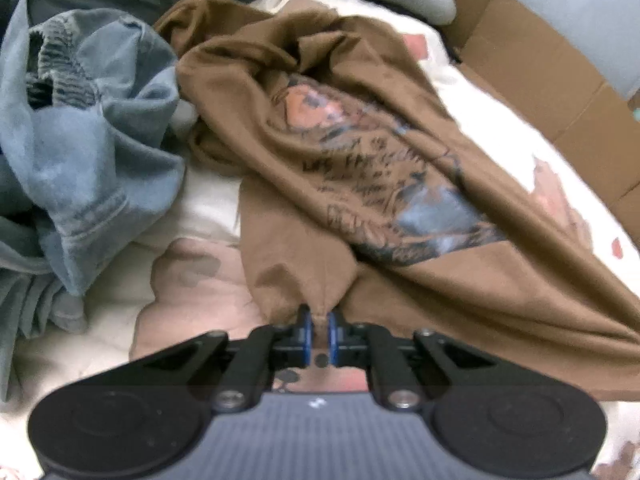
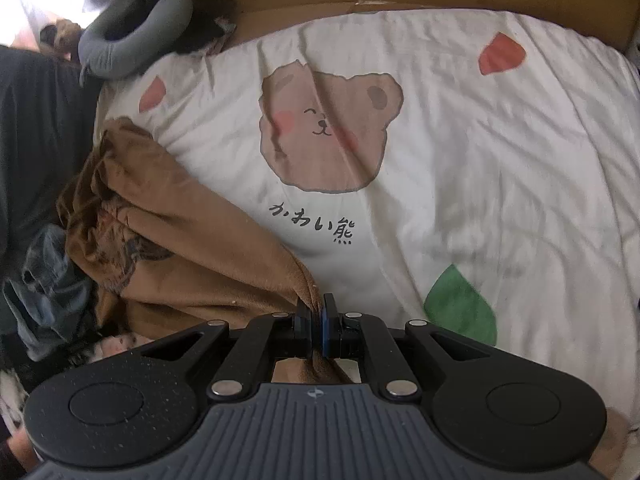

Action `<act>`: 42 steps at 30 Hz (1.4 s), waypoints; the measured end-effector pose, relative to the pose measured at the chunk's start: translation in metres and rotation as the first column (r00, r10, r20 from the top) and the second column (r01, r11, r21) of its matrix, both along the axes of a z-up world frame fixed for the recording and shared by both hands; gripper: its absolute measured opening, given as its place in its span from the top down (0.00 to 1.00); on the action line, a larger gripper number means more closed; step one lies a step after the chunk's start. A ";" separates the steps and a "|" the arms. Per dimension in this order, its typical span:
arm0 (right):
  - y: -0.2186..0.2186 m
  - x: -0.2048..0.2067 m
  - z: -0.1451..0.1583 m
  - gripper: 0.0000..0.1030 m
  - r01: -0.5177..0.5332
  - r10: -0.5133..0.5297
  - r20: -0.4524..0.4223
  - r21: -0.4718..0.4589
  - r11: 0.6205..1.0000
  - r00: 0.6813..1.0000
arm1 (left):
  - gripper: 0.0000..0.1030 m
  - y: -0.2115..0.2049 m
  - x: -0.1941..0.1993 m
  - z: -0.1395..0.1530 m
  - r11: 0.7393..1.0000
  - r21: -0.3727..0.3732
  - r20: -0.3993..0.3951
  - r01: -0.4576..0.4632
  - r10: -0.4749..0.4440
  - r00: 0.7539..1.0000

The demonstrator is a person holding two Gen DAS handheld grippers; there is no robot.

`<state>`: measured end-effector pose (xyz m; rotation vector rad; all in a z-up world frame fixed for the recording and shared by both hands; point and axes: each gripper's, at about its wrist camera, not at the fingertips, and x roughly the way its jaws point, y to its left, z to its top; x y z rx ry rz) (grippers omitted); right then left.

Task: Fold clothes
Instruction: 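Lift and spread the brown T-shirt flat with both tools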

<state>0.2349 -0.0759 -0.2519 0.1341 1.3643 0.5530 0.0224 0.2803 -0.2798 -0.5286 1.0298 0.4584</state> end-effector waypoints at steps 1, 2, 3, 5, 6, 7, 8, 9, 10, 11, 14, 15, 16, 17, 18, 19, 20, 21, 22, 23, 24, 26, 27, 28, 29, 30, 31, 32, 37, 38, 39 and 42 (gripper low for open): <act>0.002 0.004 0.001 0.98 -0.021 0.021 -0.009 -0.017 1.000 1.000 | 0.92 -0.001 0.000 0.005 1.000 -0.008 0.005 -0.009 0.009 1.000; 0.004 0.009 0.003 0.98 -0.042 0.042 -0.021 -0.030 0.999 0.999 | 0.92 -0.001 -0.001 0.010 1.000 -0.016 0.010 -0.019 0.020 1.000; 0.007 0.014 0.006 0.98 -0.062 0.061 -0.034 -0.040 0.997 0.998 | 0.92 -0.001 0.000 0.016 1.000 -0.022 0.014 -0.014 0.014 1.000; 0.014 0.023 0.009 0.98 -0.128 0.124 -0.058 -0.070 0.989 0.991 | 0.92 -0.002 0.000 0.026 0.999 -0.033 0.023 -0.001 0.002 1.000; 0.017 0.027 0.012 0.98 -0.164 0.158 -0.067 -0.088 0.983 0.985 | 0.92 -0.002 0.000 0.032 0.999 -0.039 0.027 0.006 -0.005 1.000; 0.020 0.031 0.015 0.98 -0.192 0.185 -0.071 -0.102 0.976 0.980 | 0.92 -0.002 0.001 0.036 0.999 -0.042 0.031 0.009 -0.008 0.999; 0.022 0.033 0.019 0.98 -0.212 0.205 -0.073 -0.110 0.971 0.976 | 0.92 -0.003 0.002 0.041 0.999 -0.044 0.036 0.015 -0.014 0.999; 0.024 0.036 0.023 0.98 -0.233 0.225 -0.074 -0.119 0.965 0.971 | 0.92 -0.003 0.003 0.045 0.999 -0.046 0.039 0.019 -0.017 0.999; 0.026 0.038 0.028 0.98 -0.261 0.254 -0.069 -0.130 0.957 0.965 | 0.92 -0.004 0.003 0.049 0.999 -0.048 0.042 0.023 -0.021 0.999; 0.029 0.037 0.034 0.98 -0.297 0.292 -0.054 -0.144 0.944 0.955 | 0.92 -0.004 0.004 0.053 0.998 -0.054 0.046 0.021 -0.019 0.999; 0.022 0.039 0.046 0.98 -0.327 0.326 -0.030 -0.148 0.933 0.945 | 0.92 -0.005 0.011 0.058 0.998 -0.065 0.055 0.023 -0.019 0.998; 0.014 0.040 0.047 0.98 -0.308 0.308 -0.028 -0.143 0.940 0.951 | 0.92 -0.006 0.012 0.062 0.997 -0.067 0.058 0.029 -0.025 0.998; 0.006 0.041 0.048 0.98 -0.290 0.289 -0.025 -0.138 0.947 0.957 | 0.92 -0.008 0.013 0.065 0.997 -0.070 0.061 0.036 -0.032 0.998; -0.001 0.042 0.049 0.98 -0.271 0.270 -0.022 -0.133 0.953 0.963 | 0.92 -0.010 0.014 0.067 0.996 -0.073 0.063 0.043 -0.039 0.997; -0.010 0.043 0.050 0.98 -0.249 0.249 -0.020 -0.129 0.960 0.968 | 0.92 -0.012 0.015 0.068 0.996 -0.076 0.064 0.051 -0.046 0.997; -0.020 0.045 0.050 0.98 -0.221 0.221 -0.018 -0.125 0.967 0.975 | 0.92 -0.015 0.016 0.070 0.995 -0.081 0.066 0.059 -0.054 0.996; -0.031 0.047 0.050 0.98 -0.193 0.192 -0.015 -0.123 0.974 0.981 | 0.92 -0.018 0.017 0.071 0.994 -0.086 0.067 0.067 -0.061 0.996; -0.043 0.048 0.051 0.98 -0.165 0.165 -0.011 -0.123 0.979 0.986 | 0.92 -0.022 0.018 0.072 0.993 -0.090 0.067 0.076 -0.070 0.995; -0.055 0.049 0.051 0.98 -0.135 0.135 -0.008 -0.124 0.983 0.991 | 0.92 -0.026 0.018 0.073 0.992 -0.093 0.066 0.086 -0.080 0.995; -0.068 0.050 0.051 0.98 -0.102 0.102 -0.007 -0.124 0.987 0.995 | 0.92 -0.030 0.019 0.074 0.991 -0.097 0.066 0.096 -0.090 0.994; -0.080 0.050 0.051 0.98 -0.069 0.069 -0.005 -0.121 0.990 0.998 | 0.92 -0.034 0.020 0.074 0.989 -0.102 0.067 0.105 -0.099 0.993; -0.109 0.045 0.050 0.98 -0.006 0.007 0.003 -0.111 0.994 1.000 | 0.92 -0.042 0.023 0.075 0.985 -0.115 0.071 0.126 -0.119 0.990; -0.121 0.041 0.050 0.98 0.018 -0.018 0.006 -0.108 0.994 1.000 | 0.92 -0.044 0.024 0.076 0.983 -0.120 0.074 0.136 -0.127 0.989; -0.132 0.038 0.050 0.98 0.041 -0.040 0.008 -0.106 0.994 0.999 | 0.92 -0.049 0.025 0.077 0.981 -0.126 0.077 0.148 -0.139 0.987; -0.144 0.035 0.051 0.98 0.061 -0.060 0.009 -0.104 0.993 0.998 | 0.92 -0.054 0.026 0.079 0.978 -0.131 0.080 0.160 -0.151 0.985; -0.153 0.033 0.051 0.98 0.076 -0.076 0.009 -0.102 0.992 0.997 | 0.92 -0.058 0.028 0.079 0.976 -0.137 0.082 0.171 -0.160 0.984; -0.161 0.030 0.051 0.98 0.087 -0.086 0.009 -0.099 0.991 0.996 | 0.92 -0.062 0.029 0.080 0.973 -0.143 0.085 0.181 -0.170 0.982; -0.168 0.028 0.050 0.98 0.097 -0.097 0.009 -0.096 0.991 0.995 | 0.92 -0.065 0.030 0.081 0.970 -0.150 0.087 0.191 -0.180 0.980; -0.193 0.014 0.051 0.98 0.126 -0.126 0.005 -0.093 0.988 0.992 | 0.92 -0.073 0.033 0.086 0.955 -0.187 0.112 0.228 -0.210 0.971; -0.198 0.012 0.050 0.98 0.131 -0.131 0.004 -0.093 0.987 0.991 | 0.92 -0.075 0.032 0.087 0.952 -0.197 0.118 0.235 -0.215 0.970; -0.203 0.009 0.050 0.98 0.137 -0.137 0.003 -0.093 0.986 0.991 | 0.92 -0.076 0.032 0.088 0.948 -0.207 0.124 0.241 -0.220 0.968; -0.218 0.001 0.051 0.98 0.158 -0.158 0.001 -0.097 0.983 0.987 | 0.92 -0.078 0.032 0.087 0.942 -0.227 0.131 0.249 -0.224 0.966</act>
